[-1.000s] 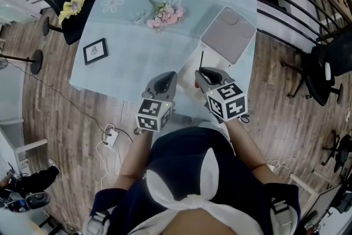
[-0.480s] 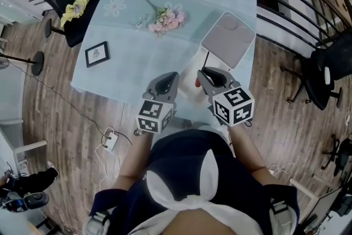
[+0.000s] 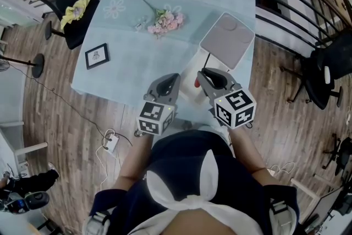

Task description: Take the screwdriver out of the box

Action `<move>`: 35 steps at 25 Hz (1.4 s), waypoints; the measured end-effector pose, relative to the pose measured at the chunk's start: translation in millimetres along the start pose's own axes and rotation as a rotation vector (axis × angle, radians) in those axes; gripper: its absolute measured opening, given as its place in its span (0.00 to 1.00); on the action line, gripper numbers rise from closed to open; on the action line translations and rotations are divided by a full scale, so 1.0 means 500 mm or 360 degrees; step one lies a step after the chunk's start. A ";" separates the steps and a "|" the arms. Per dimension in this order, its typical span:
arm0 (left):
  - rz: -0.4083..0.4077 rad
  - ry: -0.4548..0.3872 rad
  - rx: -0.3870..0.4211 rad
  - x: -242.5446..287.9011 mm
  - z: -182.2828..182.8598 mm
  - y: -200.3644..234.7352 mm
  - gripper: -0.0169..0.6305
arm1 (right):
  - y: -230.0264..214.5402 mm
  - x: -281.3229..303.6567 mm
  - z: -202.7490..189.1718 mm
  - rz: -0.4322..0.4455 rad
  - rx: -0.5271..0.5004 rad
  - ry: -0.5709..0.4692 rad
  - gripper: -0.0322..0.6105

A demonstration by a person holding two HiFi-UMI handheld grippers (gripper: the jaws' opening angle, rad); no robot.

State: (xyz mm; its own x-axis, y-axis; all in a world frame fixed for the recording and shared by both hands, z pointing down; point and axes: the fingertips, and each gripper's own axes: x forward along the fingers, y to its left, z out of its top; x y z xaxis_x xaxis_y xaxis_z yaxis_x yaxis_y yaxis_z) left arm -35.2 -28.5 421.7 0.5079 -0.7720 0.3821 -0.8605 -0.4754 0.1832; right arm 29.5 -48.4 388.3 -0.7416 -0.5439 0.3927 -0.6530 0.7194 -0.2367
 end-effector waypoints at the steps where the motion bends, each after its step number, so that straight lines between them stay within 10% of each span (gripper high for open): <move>1: -0.0002 0.0000 -0.0003 0.001 0.000 -0.001 0.05 | 0.000 -0.001 0.001 0.0000 0.0002 -0.0003 0.14; 35: -0.0007 0.0010 -0.0024 0.000 -0.007 -0.005 0.05 | 0.000 -0.009 -0.001 -0.0013 -0.0037 0.0016 0.14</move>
State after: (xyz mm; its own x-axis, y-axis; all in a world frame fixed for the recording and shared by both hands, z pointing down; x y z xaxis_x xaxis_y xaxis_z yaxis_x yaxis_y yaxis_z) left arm -33.2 -25.9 424.2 0.5113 -0.7675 0.3868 -0.8589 -0.4721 0.1986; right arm 32.7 -45.7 387.1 -0.7346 -0.5457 0.4033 -0.6552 0.7249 -0.2126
